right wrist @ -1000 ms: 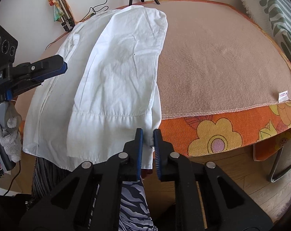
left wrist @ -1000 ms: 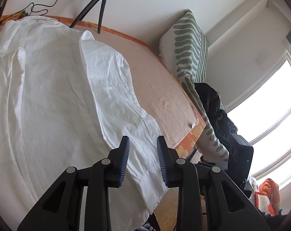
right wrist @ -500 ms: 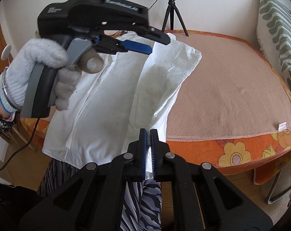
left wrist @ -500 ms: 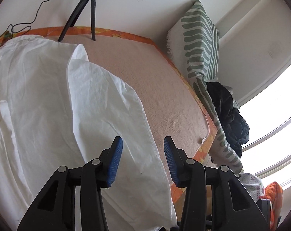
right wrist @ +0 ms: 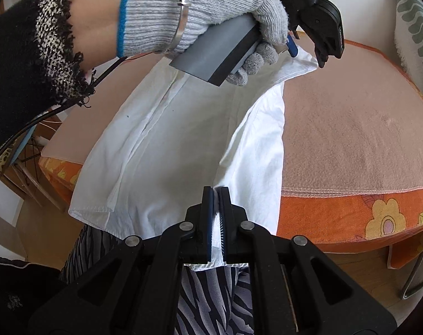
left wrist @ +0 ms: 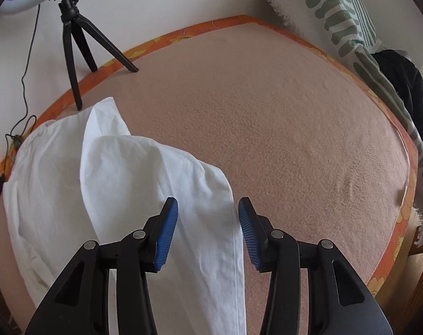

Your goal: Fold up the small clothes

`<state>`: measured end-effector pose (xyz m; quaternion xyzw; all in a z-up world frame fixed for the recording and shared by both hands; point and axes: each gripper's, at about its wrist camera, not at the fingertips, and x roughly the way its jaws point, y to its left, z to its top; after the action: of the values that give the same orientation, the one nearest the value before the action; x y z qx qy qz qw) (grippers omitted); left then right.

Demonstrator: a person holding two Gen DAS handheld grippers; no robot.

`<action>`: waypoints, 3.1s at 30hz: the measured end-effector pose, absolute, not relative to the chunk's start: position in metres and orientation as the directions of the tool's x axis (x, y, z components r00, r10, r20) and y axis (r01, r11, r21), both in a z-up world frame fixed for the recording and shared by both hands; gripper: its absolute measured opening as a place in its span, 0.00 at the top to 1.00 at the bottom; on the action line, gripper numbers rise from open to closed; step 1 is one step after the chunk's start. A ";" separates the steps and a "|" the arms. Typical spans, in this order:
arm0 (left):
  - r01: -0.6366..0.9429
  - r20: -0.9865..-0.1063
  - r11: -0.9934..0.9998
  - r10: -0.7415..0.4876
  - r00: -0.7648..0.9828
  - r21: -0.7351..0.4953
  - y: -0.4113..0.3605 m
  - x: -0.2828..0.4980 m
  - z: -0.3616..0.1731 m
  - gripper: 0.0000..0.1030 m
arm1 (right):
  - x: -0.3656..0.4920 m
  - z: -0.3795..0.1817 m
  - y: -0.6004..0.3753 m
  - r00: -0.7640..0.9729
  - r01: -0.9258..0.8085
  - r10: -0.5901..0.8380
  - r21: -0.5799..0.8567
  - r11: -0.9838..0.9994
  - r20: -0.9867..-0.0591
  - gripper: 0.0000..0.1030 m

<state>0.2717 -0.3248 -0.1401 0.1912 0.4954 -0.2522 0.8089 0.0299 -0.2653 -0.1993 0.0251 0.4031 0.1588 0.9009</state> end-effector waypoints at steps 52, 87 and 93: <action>0.237 -0.746 0.895 -0.446 0.494 -0.378 -0.046 0.283 -0.140 0.75 | 0.016 -0.177 -0.241 0.411 -0.510 0.495 0.256 0.821 -0.766 0.67; 0.625 -0.807 0.748 -0.501 0.312 -0.222 -0.156 0.189 -0.160 0.74 | 0.036 -0.198 -0.308 0.509 -0.243 0.378 0.292 0.925 -0.773 0.63; 0.660 -0.804 0.713 -0.526 0.279 -0.237 -0.150 0.156 -0.159 0.74 | 0.051 -0.198 -0.304 0.499 -0.232 0.365 0.285 0.930 -0.786 0.63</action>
<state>0.1556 -0.1496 -0.1586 0.0713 0.4710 -0.3723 0.7965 0.0511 -0.3039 -0.1984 0.0708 0.4695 0.1730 0.8629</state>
